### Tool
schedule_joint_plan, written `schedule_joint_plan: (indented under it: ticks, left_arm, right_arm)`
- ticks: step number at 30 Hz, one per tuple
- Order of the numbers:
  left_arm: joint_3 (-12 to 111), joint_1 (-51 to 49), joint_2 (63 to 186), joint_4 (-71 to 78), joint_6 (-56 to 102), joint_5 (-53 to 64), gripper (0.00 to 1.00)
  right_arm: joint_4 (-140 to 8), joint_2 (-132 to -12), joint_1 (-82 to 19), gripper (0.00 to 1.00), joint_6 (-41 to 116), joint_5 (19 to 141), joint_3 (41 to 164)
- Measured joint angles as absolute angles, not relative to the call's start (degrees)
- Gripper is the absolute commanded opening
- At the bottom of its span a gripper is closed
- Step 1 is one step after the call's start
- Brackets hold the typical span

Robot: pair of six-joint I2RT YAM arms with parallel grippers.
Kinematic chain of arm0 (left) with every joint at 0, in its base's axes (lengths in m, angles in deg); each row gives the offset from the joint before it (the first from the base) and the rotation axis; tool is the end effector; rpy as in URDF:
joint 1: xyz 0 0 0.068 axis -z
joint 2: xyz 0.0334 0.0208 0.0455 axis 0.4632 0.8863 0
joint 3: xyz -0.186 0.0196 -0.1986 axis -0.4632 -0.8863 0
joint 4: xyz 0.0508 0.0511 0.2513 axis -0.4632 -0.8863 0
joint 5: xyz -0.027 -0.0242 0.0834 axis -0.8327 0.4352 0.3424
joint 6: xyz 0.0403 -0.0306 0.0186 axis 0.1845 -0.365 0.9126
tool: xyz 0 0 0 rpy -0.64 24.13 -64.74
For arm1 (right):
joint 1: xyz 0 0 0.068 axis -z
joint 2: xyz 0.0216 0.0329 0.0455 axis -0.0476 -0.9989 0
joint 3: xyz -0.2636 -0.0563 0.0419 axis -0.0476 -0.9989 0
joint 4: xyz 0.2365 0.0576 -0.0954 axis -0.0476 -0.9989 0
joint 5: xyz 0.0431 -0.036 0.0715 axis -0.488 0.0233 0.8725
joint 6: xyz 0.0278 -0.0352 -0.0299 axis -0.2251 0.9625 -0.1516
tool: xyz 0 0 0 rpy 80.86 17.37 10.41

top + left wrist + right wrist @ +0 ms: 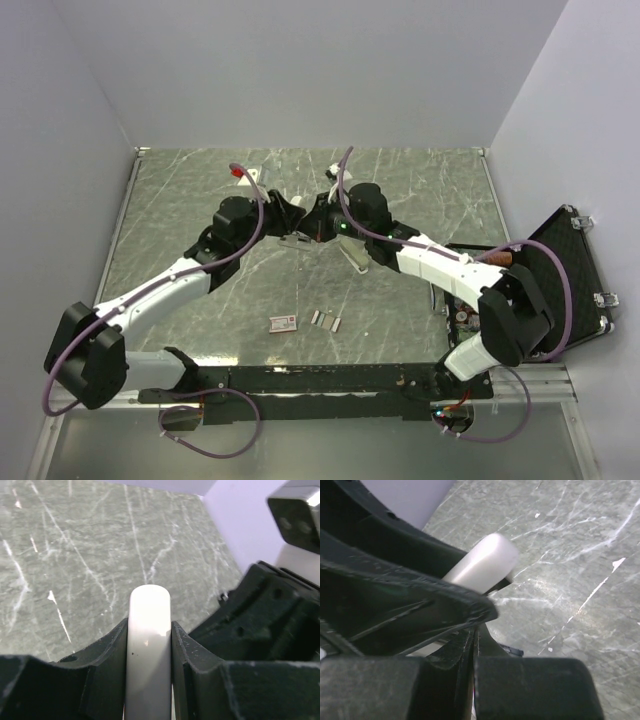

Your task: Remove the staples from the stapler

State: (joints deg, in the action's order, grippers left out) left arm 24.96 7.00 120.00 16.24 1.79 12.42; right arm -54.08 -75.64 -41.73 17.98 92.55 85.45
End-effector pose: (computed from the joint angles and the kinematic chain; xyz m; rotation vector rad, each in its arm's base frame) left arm 0.2396 -0.1663 0.3033 0.0468 1.8073 -0.8767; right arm 0.2609 0.2275 0.2944 -0.4844 1.9087 1.1069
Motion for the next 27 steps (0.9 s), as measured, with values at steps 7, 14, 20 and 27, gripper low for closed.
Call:
schedule_joint_plan:
  ticks: [7, 14, 20, 27]
  left_arm:
    - [23.54, 7.00, 124.37, 19.35, 1.88, 16.64, 0.01]
    - [22.75, 7.00, 127.35, 20.73, 1.84, 18.15, 0.01]
    - [22.75, 7.00, 129.82, 22.56, 1.82, 18.41, 0.01]
    - [22.75, 7.06, 131.96, 24.31, 1.82, 18.87, 0.01]
  right_arm:
    - [-51.44, -80.29, -41.23, 0.00, 16.91, 94.32, 85.36]
    - [-47.42, -84.84, -40.97, 0.00, 15.01, 96.99, 83.79]
    - [-44.55, -87.29, -40.90, 0.00, 13.26, 99.17, 82.63]
    - [-42.50, -88.45, -40.46, 0.00, 11.82, 100.35, 81.93]
